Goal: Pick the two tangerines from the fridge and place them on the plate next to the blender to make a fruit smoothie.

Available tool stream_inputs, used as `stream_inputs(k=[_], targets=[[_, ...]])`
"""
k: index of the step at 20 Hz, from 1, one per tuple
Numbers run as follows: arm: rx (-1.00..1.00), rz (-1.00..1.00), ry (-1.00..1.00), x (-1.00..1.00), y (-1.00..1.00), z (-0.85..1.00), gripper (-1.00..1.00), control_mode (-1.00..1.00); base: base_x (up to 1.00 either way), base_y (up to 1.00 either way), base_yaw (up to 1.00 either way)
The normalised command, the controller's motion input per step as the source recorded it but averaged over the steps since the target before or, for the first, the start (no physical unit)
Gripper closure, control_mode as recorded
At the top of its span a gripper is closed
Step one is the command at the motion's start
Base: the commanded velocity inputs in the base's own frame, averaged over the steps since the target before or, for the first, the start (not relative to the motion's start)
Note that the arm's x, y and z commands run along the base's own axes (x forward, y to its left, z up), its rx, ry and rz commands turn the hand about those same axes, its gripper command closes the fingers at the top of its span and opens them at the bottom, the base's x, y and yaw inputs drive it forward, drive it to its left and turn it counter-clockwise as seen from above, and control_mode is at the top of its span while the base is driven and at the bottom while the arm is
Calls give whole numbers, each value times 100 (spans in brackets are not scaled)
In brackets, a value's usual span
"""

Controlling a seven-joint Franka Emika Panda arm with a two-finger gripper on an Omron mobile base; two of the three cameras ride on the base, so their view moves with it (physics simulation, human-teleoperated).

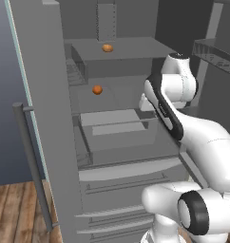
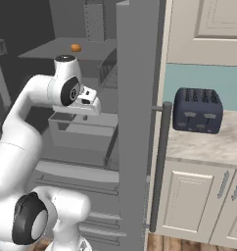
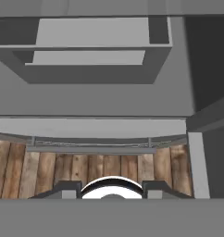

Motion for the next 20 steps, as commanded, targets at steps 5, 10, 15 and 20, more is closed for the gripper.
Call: stream_inputs(k=[5,10,15,20], targets=[[0,-1,-23,-23,39,2,-100,-100,0,0,0],[-3,0,-23,21,99,12,-100,-100,0,0,0],[0,1,-13,72,62,12,-100,-100,0,0,0],[0,4,6,94,48,23,-100,-100,0,0,0]])
